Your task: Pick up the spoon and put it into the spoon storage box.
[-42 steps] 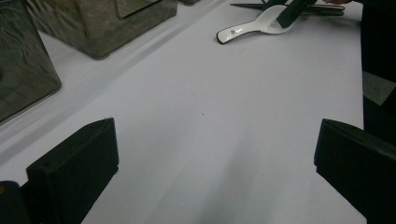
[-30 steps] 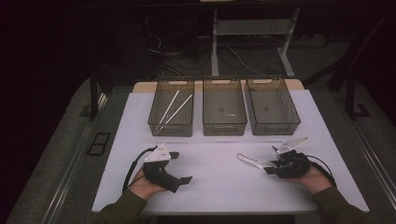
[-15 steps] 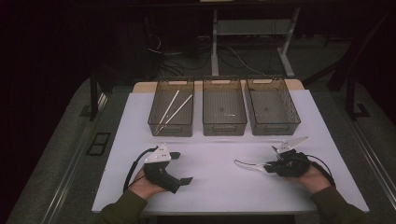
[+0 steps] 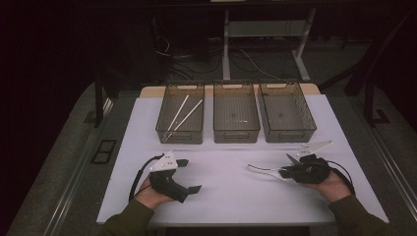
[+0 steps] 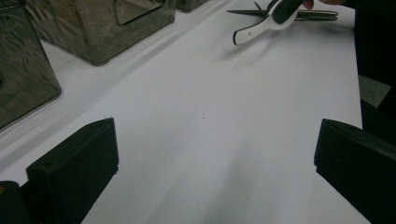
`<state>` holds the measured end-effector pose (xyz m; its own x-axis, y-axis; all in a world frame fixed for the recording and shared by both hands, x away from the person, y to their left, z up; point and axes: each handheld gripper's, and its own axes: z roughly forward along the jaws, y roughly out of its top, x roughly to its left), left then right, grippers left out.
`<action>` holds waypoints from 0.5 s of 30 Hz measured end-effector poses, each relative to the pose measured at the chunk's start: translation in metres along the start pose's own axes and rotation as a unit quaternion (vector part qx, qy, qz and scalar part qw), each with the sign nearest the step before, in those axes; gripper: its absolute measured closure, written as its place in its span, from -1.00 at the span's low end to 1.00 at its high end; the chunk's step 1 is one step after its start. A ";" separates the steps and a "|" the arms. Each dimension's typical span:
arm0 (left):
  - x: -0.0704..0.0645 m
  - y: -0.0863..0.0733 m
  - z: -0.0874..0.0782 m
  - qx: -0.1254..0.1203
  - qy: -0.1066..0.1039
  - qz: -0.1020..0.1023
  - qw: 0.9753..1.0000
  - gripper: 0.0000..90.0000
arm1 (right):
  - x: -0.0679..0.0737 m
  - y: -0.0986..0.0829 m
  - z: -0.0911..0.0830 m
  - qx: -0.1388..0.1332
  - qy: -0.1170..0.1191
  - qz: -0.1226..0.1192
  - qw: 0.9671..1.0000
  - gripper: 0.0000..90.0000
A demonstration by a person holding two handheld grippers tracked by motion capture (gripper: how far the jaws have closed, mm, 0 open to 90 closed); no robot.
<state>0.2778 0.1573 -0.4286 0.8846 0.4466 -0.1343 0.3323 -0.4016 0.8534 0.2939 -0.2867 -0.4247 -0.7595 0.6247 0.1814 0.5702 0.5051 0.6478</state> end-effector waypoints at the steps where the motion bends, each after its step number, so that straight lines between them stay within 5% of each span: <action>1: 0.000 0.000 0.000 0.000 0.000 0.000 1.000 -1.00 | 0.000 0.000 -0.001 -0.004 0.000 0.000 1.000 0.79; 15: -0.002 0.001 0.002 0.009 -0.005 -0.002 1.000 -1.00 | -0.006 0.011 -0.017 -0.042 -0.005 0.018 0.999 0.79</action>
<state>0.2772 0.1548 -0.4289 0.8865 0.4405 -0.1418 0.3409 -0.4145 0.8438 0.2991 -0.2948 -0.4063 -0.7357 0.6474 0.1990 0.5685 0.4304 0.7011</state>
